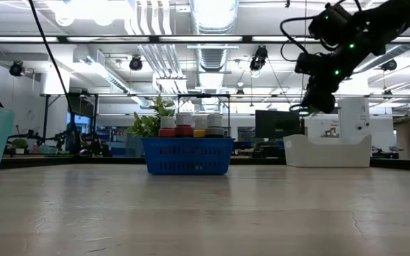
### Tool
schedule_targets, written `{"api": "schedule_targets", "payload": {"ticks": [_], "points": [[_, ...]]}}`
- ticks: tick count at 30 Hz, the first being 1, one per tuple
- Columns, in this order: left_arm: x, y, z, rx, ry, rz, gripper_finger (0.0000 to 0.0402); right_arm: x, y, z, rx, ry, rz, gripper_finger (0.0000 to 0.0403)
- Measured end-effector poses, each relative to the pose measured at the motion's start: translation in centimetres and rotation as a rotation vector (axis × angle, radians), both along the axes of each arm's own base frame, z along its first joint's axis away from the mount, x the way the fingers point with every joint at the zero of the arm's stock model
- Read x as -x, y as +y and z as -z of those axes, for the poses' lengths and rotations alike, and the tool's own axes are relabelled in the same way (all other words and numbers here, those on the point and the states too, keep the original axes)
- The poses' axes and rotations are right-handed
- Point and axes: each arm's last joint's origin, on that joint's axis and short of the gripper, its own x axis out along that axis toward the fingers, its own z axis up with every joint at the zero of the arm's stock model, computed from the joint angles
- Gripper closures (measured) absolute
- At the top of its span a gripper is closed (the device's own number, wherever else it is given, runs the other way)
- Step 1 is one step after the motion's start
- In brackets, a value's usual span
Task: Pick & Place Paint Supplies
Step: Put the green scissor into the white bin
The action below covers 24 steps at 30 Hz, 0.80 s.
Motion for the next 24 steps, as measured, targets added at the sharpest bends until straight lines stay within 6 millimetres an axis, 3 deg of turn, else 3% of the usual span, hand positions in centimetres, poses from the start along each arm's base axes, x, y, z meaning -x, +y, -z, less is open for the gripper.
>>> {"api": "schedule_targets", "payload": {"ticks": [16, 24], "points": [[-0.1, 0.1, 0.0, 0.010, 0.002, 0.003, 0.0174, 0.3, -5.0, 5.2, -0.107, 0.148, 0.121, 0.0395], [-0.1, 0.1, 0.0, 0.010, 0.003, 0.001, 0.0174, -0.3, -5.6, 6.3, -0.106, 0.151, 0.143, 0.0395]]}}
